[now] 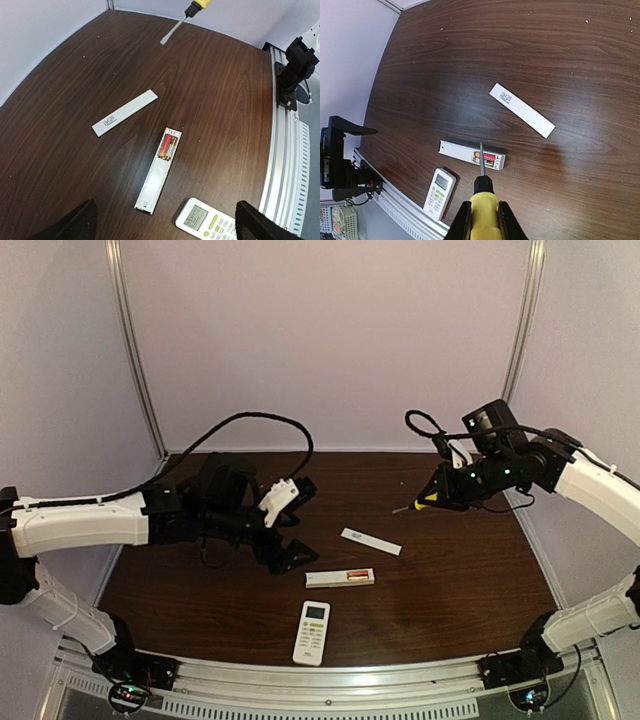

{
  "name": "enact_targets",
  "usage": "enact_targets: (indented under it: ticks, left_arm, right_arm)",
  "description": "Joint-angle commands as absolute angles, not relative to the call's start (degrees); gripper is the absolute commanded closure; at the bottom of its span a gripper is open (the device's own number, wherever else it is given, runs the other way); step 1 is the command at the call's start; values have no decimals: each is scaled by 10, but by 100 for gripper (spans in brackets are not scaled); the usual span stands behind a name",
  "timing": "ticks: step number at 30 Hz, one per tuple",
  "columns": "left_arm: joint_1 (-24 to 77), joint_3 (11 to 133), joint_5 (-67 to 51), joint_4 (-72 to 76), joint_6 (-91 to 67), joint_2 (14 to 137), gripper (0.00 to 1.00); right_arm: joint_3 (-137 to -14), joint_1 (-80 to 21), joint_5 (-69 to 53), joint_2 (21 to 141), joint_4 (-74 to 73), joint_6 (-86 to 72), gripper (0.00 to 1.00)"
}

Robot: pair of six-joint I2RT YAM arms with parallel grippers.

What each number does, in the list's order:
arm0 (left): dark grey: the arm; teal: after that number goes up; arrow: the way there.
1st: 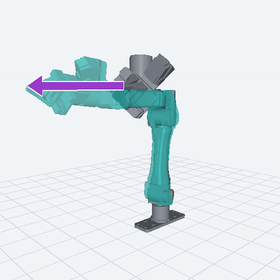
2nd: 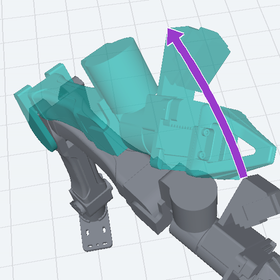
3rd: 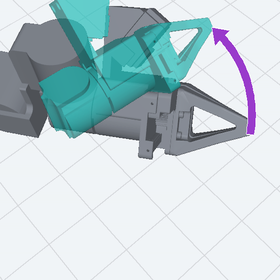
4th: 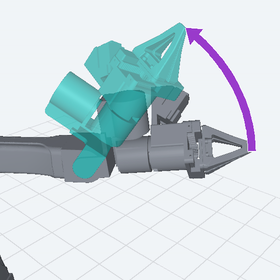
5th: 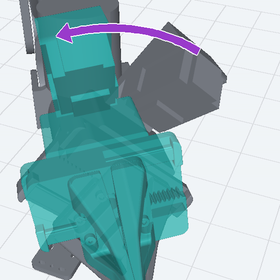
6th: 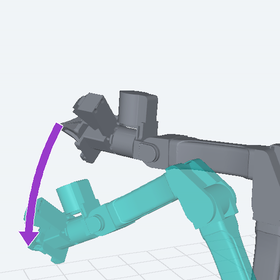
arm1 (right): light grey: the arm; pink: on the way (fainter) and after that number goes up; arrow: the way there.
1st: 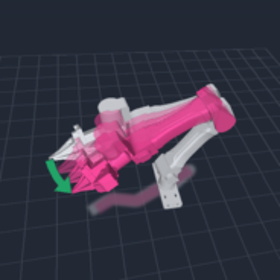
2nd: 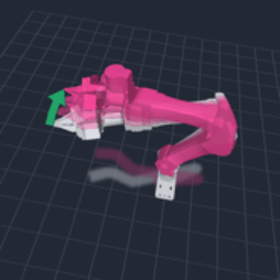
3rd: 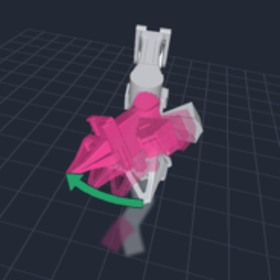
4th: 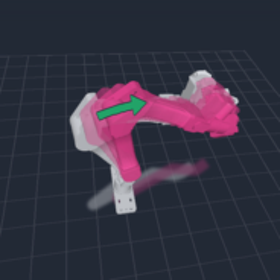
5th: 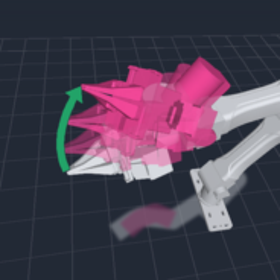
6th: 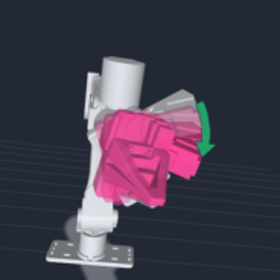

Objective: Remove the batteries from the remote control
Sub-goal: Pick up the remote control without the battery cover from the center of the board.

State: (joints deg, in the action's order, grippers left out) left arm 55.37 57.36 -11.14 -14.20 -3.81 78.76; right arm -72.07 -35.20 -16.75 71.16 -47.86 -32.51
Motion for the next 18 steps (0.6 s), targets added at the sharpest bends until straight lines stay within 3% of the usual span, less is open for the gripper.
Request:
enact_targets:
  ticks: [1, 18]
  left_arm:
    - [551, 584, -135, -137, -45, 806, 3]
    - [524, 446, -247, 10, 59, 775, 3]
  right_arm:
    - [-738, -345, -187, 729, -517, -261, 100]
    - [-697, -345, -144, 643, -451, -385, 100]
